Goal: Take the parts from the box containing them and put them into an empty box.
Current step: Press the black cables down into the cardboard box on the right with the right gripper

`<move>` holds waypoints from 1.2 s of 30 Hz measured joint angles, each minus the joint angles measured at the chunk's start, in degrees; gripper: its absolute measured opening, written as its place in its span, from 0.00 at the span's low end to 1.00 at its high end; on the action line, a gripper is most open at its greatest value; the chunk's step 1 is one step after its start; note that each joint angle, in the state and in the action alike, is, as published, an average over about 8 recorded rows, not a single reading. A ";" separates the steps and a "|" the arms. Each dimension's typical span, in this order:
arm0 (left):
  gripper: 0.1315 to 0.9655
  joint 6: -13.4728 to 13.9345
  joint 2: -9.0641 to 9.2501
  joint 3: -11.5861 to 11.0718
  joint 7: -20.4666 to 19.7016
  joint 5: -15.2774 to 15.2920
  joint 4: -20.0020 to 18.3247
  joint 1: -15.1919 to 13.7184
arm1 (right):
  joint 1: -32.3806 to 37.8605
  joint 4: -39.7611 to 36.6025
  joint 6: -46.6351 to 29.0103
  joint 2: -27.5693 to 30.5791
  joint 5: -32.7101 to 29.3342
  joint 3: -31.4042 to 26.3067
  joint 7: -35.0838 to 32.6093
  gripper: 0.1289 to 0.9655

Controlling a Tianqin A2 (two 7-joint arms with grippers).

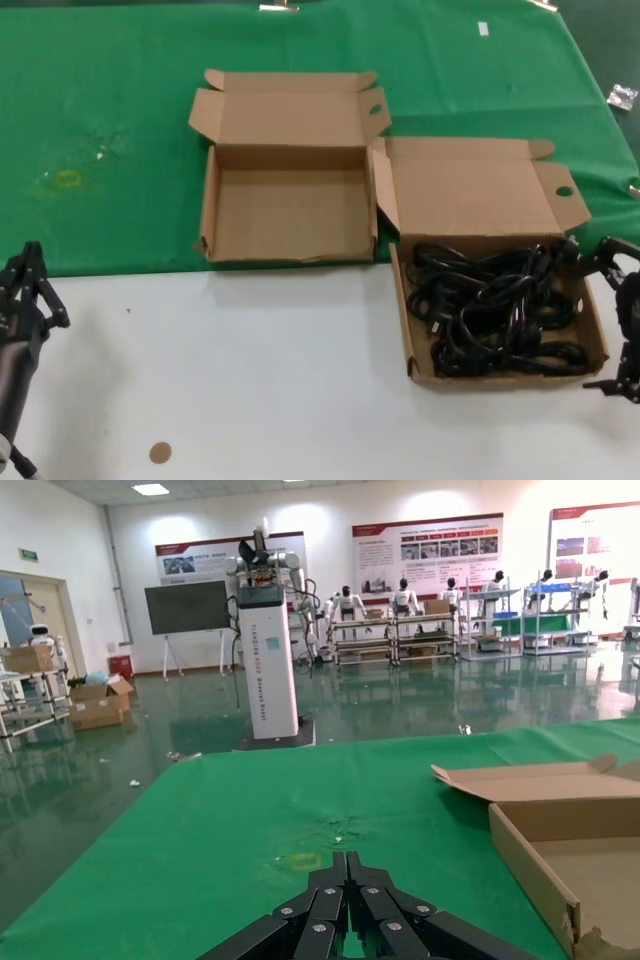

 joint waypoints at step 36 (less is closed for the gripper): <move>0.02 0.00 0.00 0.00 -0.01 0.00 0.00 0.00 | 10.64 -18.48 -2.34 -15.52 -11.44 -0.38 -12.44 0.97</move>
